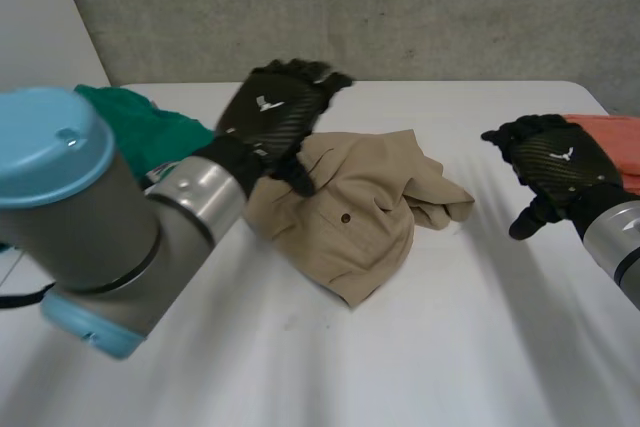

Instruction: Fold the laundry.

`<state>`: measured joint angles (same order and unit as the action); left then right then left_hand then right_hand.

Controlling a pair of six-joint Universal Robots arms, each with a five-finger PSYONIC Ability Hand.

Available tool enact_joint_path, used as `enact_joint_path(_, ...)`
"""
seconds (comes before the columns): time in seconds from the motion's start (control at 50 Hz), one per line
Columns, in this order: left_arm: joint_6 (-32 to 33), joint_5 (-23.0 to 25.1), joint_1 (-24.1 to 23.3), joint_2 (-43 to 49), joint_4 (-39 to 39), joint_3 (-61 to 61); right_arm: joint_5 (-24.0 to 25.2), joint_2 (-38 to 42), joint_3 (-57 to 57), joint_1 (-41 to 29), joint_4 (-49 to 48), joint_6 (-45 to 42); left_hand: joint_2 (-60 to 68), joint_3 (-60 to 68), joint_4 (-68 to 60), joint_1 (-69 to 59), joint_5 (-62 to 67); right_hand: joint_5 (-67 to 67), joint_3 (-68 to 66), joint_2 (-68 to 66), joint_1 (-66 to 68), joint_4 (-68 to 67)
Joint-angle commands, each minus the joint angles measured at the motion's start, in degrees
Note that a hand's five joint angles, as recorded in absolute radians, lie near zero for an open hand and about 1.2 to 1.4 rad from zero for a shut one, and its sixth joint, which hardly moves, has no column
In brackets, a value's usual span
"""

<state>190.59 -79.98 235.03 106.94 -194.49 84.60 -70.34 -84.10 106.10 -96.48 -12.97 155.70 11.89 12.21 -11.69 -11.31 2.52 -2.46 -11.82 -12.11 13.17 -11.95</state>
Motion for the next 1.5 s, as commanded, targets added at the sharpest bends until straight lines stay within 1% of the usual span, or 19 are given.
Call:
enact_joint_path(0.02,0.2,-10.5,0.9,-3.8,0.8,11.9,0.9,-0.2,-3.7,-5.5,9.3,-0.4,7.7,7.4,-7.9,-8.3,7.1,2.5,1.8,2.1,-3.2,2.0)
enact_joint_path(0.1,-0.1,-12.8,-1.4,-3.5,0.9,15.9,0.0,2.1,-7.3,-6.3,12.4,-0.4,11.8,11.5,-12.0,-12.4,11.1,2.5,1.8,2.1,-3.2,2.0)
enact_joint_path(0.18,-0.1,-13.6,-7.1,-1.9,1.0,17.2,-0.1,8.1,-10.8,-7.3,13.1,-0.7,11.8,11.5,-12.0,-12.4,11.1,2.5,1.8,2.1,-3.2,2.0)
enact_joint_path(0.2,0.0,-14.0,-9.0,-0.3,0.7,17.3,-0.2,10.0,-11.8,-7.8,13.1,-0.7,11.8,11.5,-12.0,-12.4,11.1,2.5,1.8,2.1,-3.2,2.0)
enact_joint_path(0.28,0.2,-14.9,-11.2,4.1,0.1,16.1,-0.5,12.2,-12.6,-9.2,12.8,-0.7,12.3,12.0,-12.5,-12.9,11.6,2.5,1.8,2.1,-3.2,2.0)
enact_joint_path(0.46,0.5,-15.1,-11.6,13.1,-3.4,10.2,-5.1,14.1,-11.6,-8.9,11.1,-0.9,20.9,20.5,-21.1,-21.4,20.2,2.5,1.8,2.1,-3.2,2.0)
enact_joint_path(0.7,6.2,-15.0,-13.0,23.7,-4.3,-1.0,-5.0,14.1,-8.7,-7.6,9.0,-1.0,29.9,29.6,-30.1,-30.5,29.3,2.5,1.8,2.1,-3.2,2.0)
enact_joint_path(0.8,7.2,-15.0,-13.0,26.3,-4.3,-2.9,-4.9,14.2,-8.0,-7.6,8.5,-1.0,32.6,32.3,-32.8,-33.2,32.0,2.5,1.8,2.1,-3.2,2.0)
enact_joint_path(0.86,7.8,-15.2,-12.9,27.2,-4.5,-4.0,-4.8,14.1,-8.0,-7.6,8.4,-1.0,46.5,46.2,-46.7,-47.1,45.9,2.5,1.8,2.1,-3.2,2.0)
enact_joint_path(0.9,8.1,-15.5,-12.7,26.8,-5.5,-5.1,-4.8,14.1,-8.0,-7.6,8.4,-1.0,68.0,67.7,-68.2,-68.6,67.4,2.5,1.8,2.1,-3.2,2.0)
enact_joint_path(0.96,8.1,-16.9,-12.0,26.5,-7.1,-5.8,-4.9,14.1,-8.0,-7.6,8.4,-1.0,68.1,67.8,-68.3,-68.7,67.5,2.5,1.8,2.1,-3.2,2.0)
enact_joint_path(1.02,8.3,-21.0,-9.1,24.5,-9.3,-6.1,-5.0,13.9,-8.0,-7.6,8.4,-1.0,68.1,67.8,-68.3,-68.7,67.5,2.5,1.8,2.1,-3.2,2.0)
enact_joint_path(1.04,8.7,-23.4,-7.1,22.5,-10.1,-6.1,-5.1,13.7,-8.0,-7.6,8.4,-1.0,68.1,67.8,-68.3,-68.7,67.5,2.5,1.8,2.1,-3.2,2.0)
enact_joint_path(1.12,10.3,-25.5,-1.8,17.3,-11.9,-6.1,-5.3,13.2,-8.1,-7.5,8.4,-0.9,68.1,67.8,-68.3,-68.7,67.5,2.5,1.8,2.1,-3.2,2.0)
enact_joint_path(1.18,11.4,-25.2,-0.1,14.6,-14.2,-6.5,-5.5,12.6,-8.3,-7.5,8.3,-0.8,68.1,67.8,-68.3,-68.7,67.5,2.5,1.8,2.1,-3.2,2.0)
enact_joint_path(1.26,12.4,-23.5,0.3,9.0,-20.8,-8.8,-5.5,11.7,-8.4,-7.5,8.1,-0.3,68.1,67.8,-68.3,-68.7,67.5,2.5,1.8,2.1,-3.2,2.0)
enact_joint_path(1.32,12.3,-19.6,0.3,6.8,-24.3,-12.0,-5.6,11.5,-8.4,-7.5,7.8,-0.1,68.1,67.8,-68.3,-68.7,67.5,2.5,1.8,2.1,-3.2,2.0)
enact_joint_path(1.38,11.8,-16.2,-0.6,7.3,-25.0,-16.3,-6.3,11.1,-8.1,-7.4,7.1,0.0,68.1,67.8,-68.3,-68.7,67.5,2.5,1.8,2.1,-3.2,2.0)
enact_joint_path(1.5,10.7,-14.3,-6.3,15.5,-23.7,-25.3,-9.8,11.0,-7.8,-6.9,5.2,0.0,68.1,67.8,-68.3,-68.7,67.5,2.5,1.8,2.1,-3.2,2.0)
